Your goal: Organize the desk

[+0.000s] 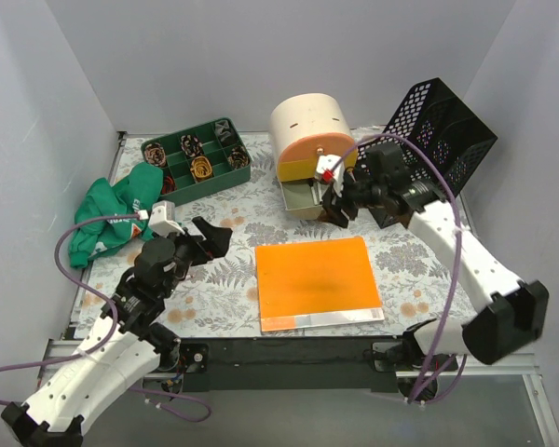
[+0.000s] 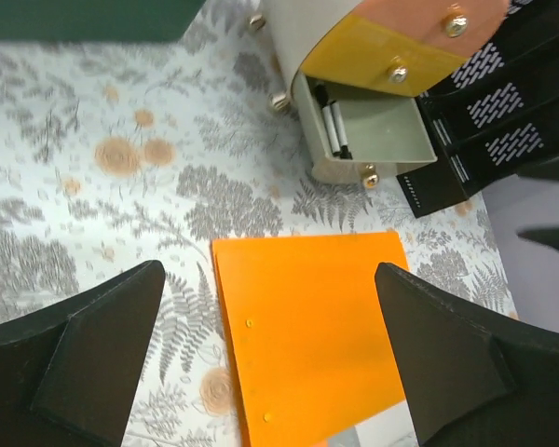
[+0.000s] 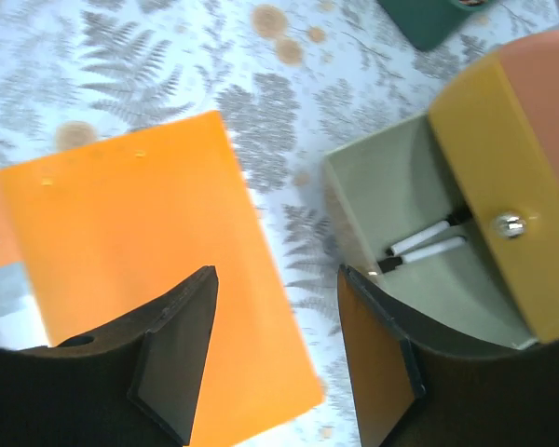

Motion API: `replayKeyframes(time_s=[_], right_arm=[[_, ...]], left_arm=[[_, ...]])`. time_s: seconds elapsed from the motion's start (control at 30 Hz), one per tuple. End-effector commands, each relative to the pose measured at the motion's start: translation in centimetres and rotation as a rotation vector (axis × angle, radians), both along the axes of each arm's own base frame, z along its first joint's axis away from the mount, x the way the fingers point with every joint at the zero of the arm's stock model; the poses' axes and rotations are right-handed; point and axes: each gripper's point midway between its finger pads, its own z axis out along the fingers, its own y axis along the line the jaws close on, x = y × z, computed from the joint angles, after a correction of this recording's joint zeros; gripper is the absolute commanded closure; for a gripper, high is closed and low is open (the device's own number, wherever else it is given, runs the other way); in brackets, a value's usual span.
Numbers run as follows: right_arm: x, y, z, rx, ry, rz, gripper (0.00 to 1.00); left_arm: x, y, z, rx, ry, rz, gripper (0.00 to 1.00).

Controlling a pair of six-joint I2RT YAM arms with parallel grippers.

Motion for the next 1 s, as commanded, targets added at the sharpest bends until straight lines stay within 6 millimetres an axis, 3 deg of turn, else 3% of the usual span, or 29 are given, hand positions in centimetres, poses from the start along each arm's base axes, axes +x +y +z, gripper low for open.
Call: replayKeyframes(time_s=[0.0, 0.07, 0.17, 0.3, 0.43, 0.53, 0.7, 0.8, 0.9, 0.97], right_arm=[[-3.0, -0.7, 0.0, 0.157, 0.057, 0.027, 0.37], [-4.1, -1.5, -0.4, 0.192, 0.075, 0.036, 0.36], [-4.1, -2.6, -0.1, 0.223, 0.076, 0.02, 0.36], [-4.8, -3.0, 0.4, 0.273, 0.102, 0.039, 0.36], [-5.3, -3.0, 0.3, 0.297, 0.117, 0.05, 0.36], [-5.3, -3.0, 0.2, 0.299, 0.121, 0.047, 0.37], [-5.6, -2.8, 0.1, 0.31, 0.148, 0.059, 0.37], [-5.8, -2.8, 0.2, 0.317, 0.151, 0.067, 0.37], [-5.8, -2.8, 0.3, 0.315, 0.148, 0.064, 0.37], [-6.0, -2.9, 0.5, 0.316, 0.139, 0.063, 0.37]], left_arm=[[-0.7, 1.2, -3.8, -0.103, 0.257, 0.159, 0.02], [-0.8, 2.7, -5.1, -0.15, 0.33, 0.291, 0.02], [-1.2, 3.6, -7.1, -0.239, 0.423, 0.424, 0.03], [-1.1, 6.3, -10.0, -0.323, 0.509, 0.688, 0.19], [-1.0, 7.7, -12.5, -0.402, 0.691, 0.884, 0.21], [-1.0, 7.5, -13.9, -0.418, 0.824, 0.955, 0.22], [-0.4, 7.7, -16.0, -0.498, 0.884, 0.99, 0.3], [-0.6, 8.7, -16.1, -0.513, 0.93, 1.061, 0.33], [-1.2, 9.9, -17.0, -0.477, 0.949, 1.135, 0.43], [-1.6, 10.9, -18.3, -0.488, 0.963, 1.173, 0.58]])
